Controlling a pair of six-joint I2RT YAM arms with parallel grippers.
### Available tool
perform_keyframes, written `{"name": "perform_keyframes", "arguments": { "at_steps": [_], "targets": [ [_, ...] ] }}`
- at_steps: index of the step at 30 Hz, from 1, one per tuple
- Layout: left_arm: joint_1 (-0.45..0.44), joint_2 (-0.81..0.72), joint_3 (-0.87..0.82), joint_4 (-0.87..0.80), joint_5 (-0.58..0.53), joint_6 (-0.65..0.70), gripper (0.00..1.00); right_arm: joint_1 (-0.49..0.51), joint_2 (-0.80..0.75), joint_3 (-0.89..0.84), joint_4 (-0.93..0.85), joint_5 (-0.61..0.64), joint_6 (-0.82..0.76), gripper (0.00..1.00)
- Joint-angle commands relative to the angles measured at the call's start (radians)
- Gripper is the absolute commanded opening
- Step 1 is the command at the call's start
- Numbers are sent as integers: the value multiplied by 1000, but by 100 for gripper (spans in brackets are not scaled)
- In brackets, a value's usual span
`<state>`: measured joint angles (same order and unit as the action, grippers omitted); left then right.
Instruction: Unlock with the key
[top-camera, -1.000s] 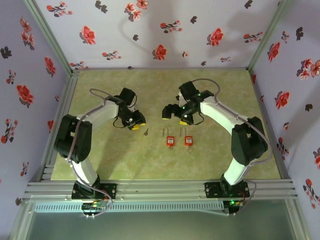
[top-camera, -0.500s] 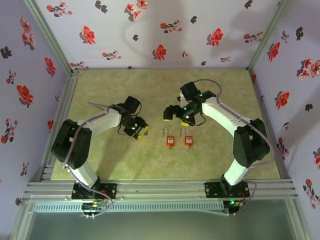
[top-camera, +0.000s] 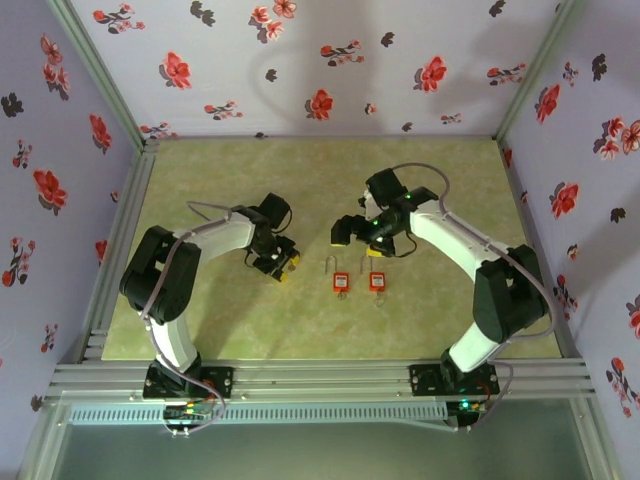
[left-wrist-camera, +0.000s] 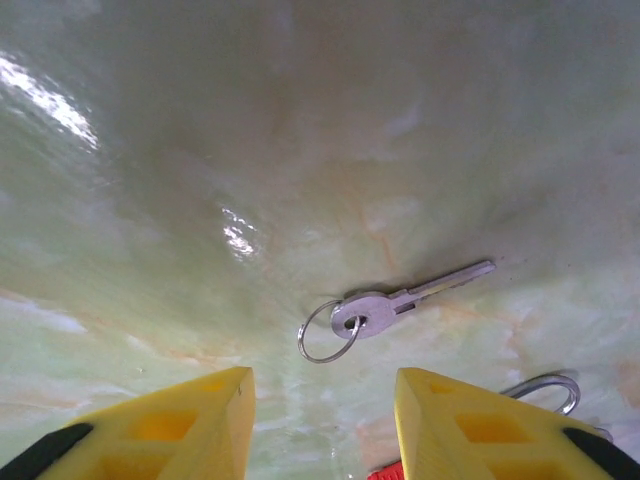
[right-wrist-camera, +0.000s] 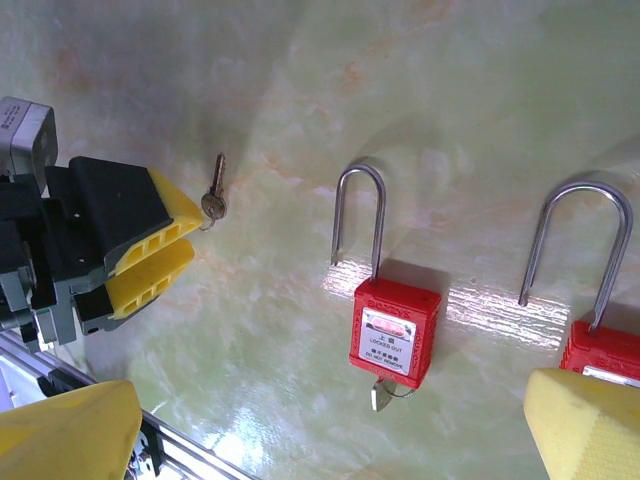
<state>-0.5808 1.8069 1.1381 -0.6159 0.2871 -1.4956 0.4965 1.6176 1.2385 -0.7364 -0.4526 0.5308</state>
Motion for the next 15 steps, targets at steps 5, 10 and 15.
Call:
{"name": "perform_keyframes", "arguments": {
  "at_steps": [5, 10, 15],
  "targets": [
    [-11, 19, -5, -22, -37, -36, 40, -14, -16, -14, 12, -17, -20, 99],
    [-11, 48, 11, 0, -41, -36, 38, -16, -8, -16, 14, -18, -20, 99],
    [-13, 67, 12, 2, -46, -33, 35, -18, -8, -13, 13, -19, -22, 99]
  ]
}}
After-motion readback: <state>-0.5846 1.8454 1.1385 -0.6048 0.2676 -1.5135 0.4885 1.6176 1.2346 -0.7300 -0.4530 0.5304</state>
